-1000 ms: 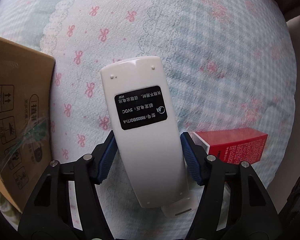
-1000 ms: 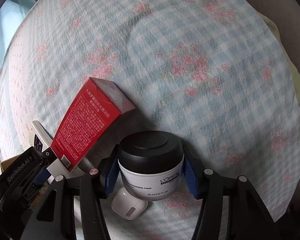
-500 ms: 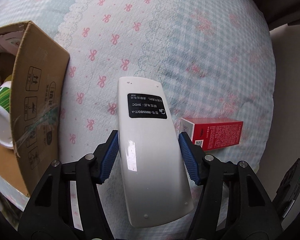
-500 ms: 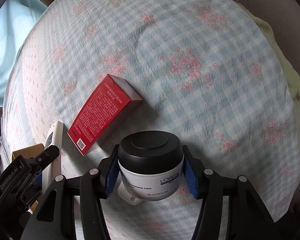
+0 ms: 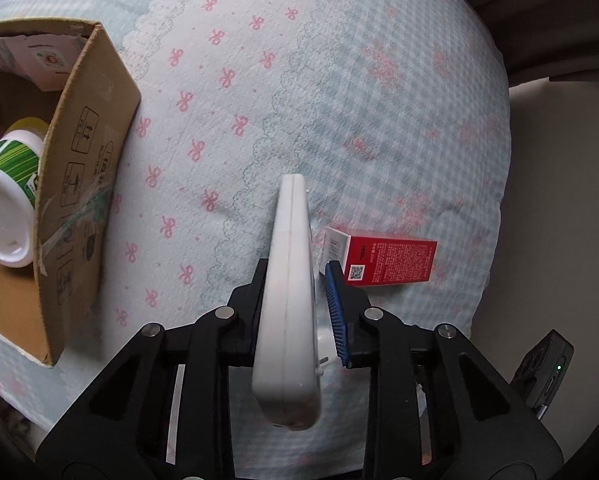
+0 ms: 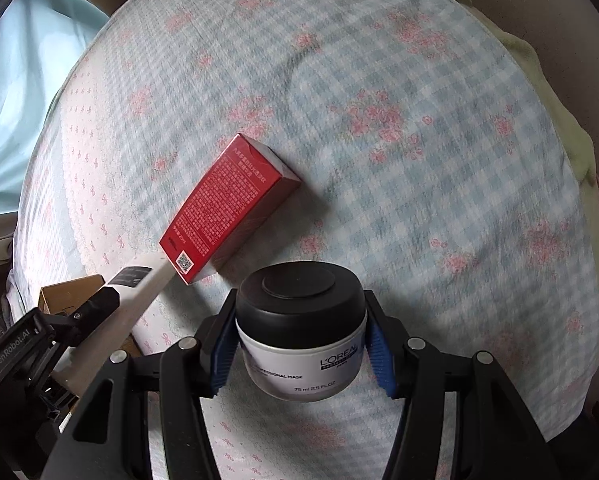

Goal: Organize rigid objects
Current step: 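Carry the remote and black-lidded jar into the cardboard box and release both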

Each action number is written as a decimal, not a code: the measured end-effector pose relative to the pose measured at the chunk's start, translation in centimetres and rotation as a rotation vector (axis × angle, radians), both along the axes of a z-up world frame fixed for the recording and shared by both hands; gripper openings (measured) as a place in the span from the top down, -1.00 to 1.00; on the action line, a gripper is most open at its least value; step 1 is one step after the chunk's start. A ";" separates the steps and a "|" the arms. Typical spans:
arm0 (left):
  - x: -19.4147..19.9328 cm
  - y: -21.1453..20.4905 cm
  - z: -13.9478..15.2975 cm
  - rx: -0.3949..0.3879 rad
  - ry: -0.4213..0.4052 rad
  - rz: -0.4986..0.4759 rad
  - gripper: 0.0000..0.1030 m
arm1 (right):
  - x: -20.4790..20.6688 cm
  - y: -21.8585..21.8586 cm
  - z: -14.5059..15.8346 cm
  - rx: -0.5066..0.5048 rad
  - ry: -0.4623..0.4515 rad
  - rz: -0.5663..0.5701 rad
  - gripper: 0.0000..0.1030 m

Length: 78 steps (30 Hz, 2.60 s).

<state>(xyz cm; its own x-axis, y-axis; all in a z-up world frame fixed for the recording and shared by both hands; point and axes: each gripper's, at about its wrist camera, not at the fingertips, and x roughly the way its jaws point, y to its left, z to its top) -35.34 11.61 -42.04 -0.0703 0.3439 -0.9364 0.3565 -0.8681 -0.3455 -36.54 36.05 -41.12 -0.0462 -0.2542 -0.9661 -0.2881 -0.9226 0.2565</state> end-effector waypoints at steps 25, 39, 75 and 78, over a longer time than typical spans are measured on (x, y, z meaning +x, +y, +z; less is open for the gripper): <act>2.1 -2.2 11.1 0.102 0.225 -0.029 0.64 | -0.1 -4.9 7.7 -0.041 0.181 0.065 -0.02; 6.8 -15.2 20.0 0.122 0.354 -0.088 0.65 | 4.8 -15.1 16.0 -0.092 0.314 0.151 -0.02; 0.6 -36.2 7.4 0.068 0.283 -0.506 0.65 | 7.1 -44.6 4.7 0.087 0.291 0.661 -0.02; 0.2 -35.8 7.6 0.067 0.331 -0.540 0.63 | 7.1 -45.2 3.6 0.103 0.290 0.690 -0.02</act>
